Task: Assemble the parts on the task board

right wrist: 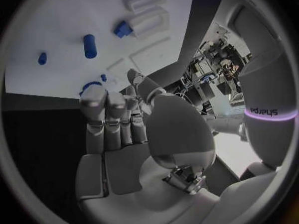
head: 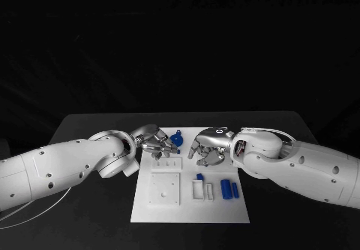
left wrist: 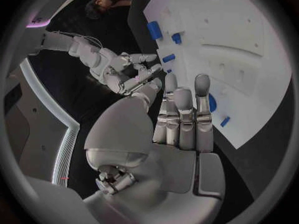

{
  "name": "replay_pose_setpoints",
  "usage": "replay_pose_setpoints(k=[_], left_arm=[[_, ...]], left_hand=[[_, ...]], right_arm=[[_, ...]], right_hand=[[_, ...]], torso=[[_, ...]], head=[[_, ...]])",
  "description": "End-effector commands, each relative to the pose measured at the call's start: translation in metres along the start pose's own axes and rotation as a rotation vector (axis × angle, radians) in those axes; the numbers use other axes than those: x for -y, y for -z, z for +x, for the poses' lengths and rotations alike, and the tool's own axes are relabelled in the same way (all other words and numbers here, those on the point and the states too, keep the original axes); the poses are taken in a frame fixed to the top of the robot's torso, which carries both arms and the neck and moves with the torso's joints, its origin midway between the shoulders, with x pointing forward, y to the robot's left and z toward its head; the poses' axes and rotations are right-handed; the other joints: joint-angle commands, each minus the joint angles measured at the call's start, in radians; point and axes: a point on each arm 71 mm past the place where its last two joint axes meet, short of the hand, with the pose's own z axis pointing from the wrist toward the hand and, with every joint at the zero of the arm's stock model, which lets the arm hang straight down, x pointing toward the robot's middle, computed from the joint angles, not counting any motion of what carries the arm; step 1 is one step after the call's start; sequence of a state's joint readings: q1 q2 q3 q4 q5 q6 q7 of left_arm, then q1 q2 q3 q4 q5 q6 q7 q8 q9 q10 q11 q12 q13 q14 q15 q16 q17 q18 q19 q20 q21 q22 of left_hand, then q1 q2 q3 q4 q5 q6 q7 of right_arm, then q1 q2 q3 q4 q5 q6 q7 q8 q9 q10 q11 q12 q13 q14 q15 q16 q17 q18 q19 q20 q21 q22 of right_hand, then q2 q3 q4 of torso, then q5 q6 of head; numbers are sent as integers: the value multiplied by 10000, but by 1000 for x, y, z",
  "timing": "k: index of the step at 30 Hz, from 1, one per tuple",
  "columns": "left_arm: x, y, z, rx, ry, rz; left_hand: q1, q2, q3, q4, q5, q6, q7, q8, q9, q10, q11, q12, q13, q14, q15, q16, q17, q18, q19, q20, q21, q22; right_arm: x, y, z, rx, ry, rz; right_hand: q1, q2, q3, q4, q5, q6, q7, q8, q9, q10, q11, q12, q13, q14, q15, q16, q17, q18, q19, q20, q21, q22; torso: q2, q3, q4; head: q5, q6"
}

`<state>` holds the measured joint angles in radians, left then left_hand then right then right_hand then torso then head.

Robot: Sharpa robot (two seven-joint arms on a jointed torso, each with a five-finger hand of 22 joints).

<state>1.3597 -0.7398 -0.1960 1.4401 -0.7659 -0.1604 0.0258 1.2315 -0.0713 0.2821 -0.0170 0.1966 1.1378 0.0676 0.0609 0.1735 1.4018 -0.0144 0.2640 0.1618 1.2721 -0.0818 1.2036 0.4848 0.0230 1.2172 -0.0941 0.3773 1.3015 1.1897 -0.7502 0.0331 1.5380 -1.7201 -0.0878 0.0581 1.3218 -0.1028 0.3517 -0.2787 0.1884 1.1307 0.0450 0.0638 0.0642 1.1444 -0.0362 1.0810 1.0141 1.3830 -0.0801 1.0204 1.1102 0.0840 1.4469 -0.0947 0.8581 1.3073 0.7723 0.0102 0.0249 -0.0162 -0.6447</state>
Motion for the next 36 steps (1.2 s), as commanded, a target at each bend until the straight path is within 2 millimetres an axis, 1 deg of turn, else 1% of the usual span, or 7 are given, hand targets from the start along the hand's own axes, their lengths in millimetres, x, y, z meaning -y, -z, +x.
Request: replay_pose_setpoints(k=[1,9,14,22,27,30,36], left_arm=[[2,0,-2,313,298,253],[2,1,-4,519,409,349],[1,1,-5,599,480,365],[1,1,-6,619,539,379],[1,2,-6,613,558,376],[1,2,-6,609,571,376],[1,2,-6,606,590,367]], left_hand=[[91,-6,-55,44,-32,63,30,47,-89,-87,8,-17,-21,-17,65,-60,-12,142,96,-19,-90,41],[114,-63,-165,77,-43,56,53,49,-193,-196,41,-25,-63,-88,100,-248,-97,138,84,16,-328,33],[134,-60,-222,89,-38,70,53,44,-239,-213,43,-1,-83,-70,98,-280,-103,130,152,14,-469,62],[133,-59,-245,100,-37,77,47,48,-249,-223,43,8,-89,-70,100,-286,-100,127,174,14,-520,86],[137,-55,-253,101,-39,87,44,51,-249,-232,44,10,-92,-68,99,-286,-98,127,186,13,-541,98],[137,-49,-271,107,-40,100,38,53,-247,-242,44,19,-93,-68,99,-288,-95,125,201,13,-576,119],[137,-49,-271,107,-40,100,38,53,-247,-242,44,19,-93,-68,99,-288,-95,125,201,13,-576,119]], right_arm=[[-9,0,2,257,1977,-459],[-15,-1,24,-196,2918,-574],[-17,-1,35,-388,3199,-634],[-20,-3,48,-685,3397,-705],[-16,-2,52,-802,3580,-570],[-13,-2,54,-877,3704,-429],[-10,0,56,-1044,3936,-282]], right_hand=[[137,-57,-61,-5,-82,-36,-60,-21,-9,19,-65,-63,5,52,-35,3,13,-120,18,-45,36,983],[257,-267,166,2,-479,-225,-222,-13,-8,70,-120,-194,-20,93,-49,-64,-10,-131,39,-41,-24,976],[342,-395,365,-11,-625,-381,-317,-19,-13,75,-147,-269,-38,92,-58,-112,-26,-132,30,-42,-110,962],[342,-424,545,-20,-687,-427,-361,-18,-13,83,-164,-303,-30,100,-65,-108,-5,-148,37,-52,-113,965],[413,-530,974,-37,-944,-439,-395,-17,-12,82,-172,-396,-119,106,-70,-117,0,-154,35,-63,-86,970],[407,-621,1306,-38,-1055,-407,-395,-24,-15,82,-176,-444,-184,111,-75,-112,13,-149,25,-66,-58,969],[390,-651,1522,-46,-1149,-332,-392,-18,-11,83,-175,-445,-230,121,-67,-98,26,-153,17,-60,-12,973]], torso=[[3,3,5],[-11,-3,12],[11,6,14],[15,0,27],[14,12,11],[11,7,13],[11,14,6]], head=[[-23,-30],[-31,-57],[-23,-46],[3,-83],[12,-99],[15,-104],[9,-126]])
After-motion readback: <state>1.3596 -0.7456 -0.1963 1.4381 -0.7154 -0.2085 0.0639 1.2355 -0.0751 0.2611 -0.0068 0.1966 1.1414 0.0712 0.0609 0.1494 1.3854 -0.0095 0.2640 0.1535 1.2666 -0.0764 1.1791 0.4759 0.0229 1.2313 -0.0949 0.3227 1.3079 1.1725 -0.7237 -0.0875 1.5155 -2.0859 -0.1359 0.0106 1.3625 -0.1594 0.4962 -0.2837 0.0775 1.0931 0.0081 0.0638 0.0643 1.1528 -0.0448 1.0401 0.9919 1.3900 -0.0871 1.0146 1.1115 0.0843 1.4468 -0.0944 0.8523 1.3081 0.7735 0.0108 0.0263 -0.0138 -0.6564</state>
